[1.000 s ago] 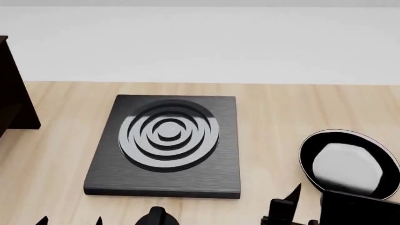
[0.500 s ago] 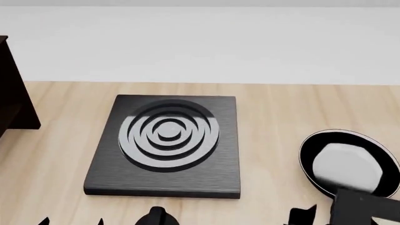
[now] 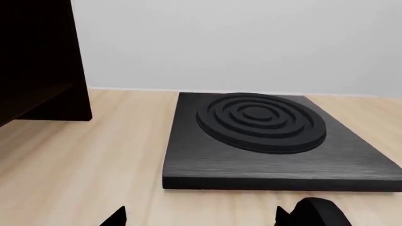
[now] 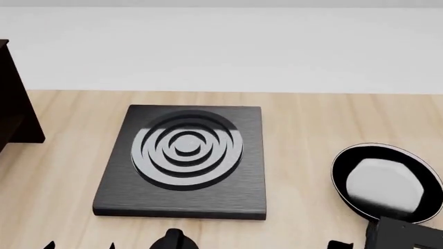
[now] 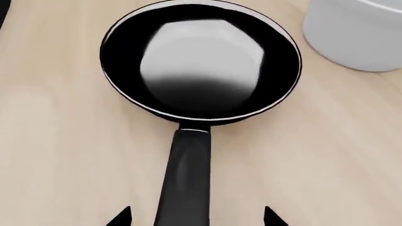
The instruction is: Put the frying pan on the cabinet shelf.
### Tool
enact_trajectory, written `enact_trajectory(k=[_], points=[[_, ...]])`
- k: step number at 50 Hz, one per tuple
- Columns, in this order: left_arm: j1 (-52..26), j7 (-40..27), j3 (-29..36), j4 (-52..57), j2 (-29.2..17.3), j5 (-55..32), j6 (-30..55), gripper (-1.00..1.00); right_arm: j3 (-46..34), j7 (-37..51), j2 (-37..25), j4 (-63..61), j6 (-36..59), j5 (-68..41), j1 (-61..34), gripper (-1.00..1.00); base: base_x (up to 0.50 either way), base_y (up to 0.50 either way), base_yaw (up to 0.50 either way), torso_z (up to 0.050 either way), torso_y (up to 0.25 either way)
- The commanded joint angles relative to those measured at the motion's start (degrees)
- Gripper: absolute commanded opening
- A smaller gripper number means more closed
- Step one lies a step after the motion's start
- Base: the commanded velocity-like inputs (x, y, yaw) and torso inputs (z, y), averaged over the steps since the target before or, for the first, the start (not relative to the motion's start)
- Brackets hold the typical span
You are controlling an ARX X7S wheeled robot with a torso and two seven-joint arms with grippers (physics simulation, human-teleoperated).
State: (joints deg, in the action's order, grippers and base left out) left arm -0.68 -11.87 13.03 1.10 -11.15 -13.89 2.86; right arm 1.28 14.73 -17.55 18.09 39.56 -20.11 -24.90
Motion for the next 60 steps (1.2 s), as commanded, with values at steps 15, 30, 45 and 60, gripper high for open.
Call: enact_trajectory(k=[15, 30, 45, 60], points=[[-0.1, -0.6, 0.7, -0.4, -0.5, -0.4, -0.5, 1.0, -0.6, -2.3, 1.9, 6.4, -4.3, -0.5, 0.0, 1.0, 0.0, 0.0, 0.0, 0.0, 0.0], [-0.2, -1.0, 1.1, -0.2, -0.8, -0.6, -0.5, 1.0, -1.6, 0.7, 1.1, -4.7, -1.8, 0.0, 3.9, -1.0, 0.0, 0.0, 0.0, 0.0, 0.0], [-0.2, -1.4, 1.4, 0.1, -1.2, -1.0, -0.4, 1.0, -4.6, 4.4, -0.5, -24.0, 7.1, -0.4, 6.7, -1.0, 0.0, 0.0, 0.0, 0.0, 0.002], [-0.2, -1.8, 2.1, 0.1, -1.4, -0.8, -0.5, 1.0, -7.4, 5.8, -1.9, -42.0, 20.4, -4.4, 2.9, -1.0, 0.0, 0.0, 0.0, 0.0, 0.002]])
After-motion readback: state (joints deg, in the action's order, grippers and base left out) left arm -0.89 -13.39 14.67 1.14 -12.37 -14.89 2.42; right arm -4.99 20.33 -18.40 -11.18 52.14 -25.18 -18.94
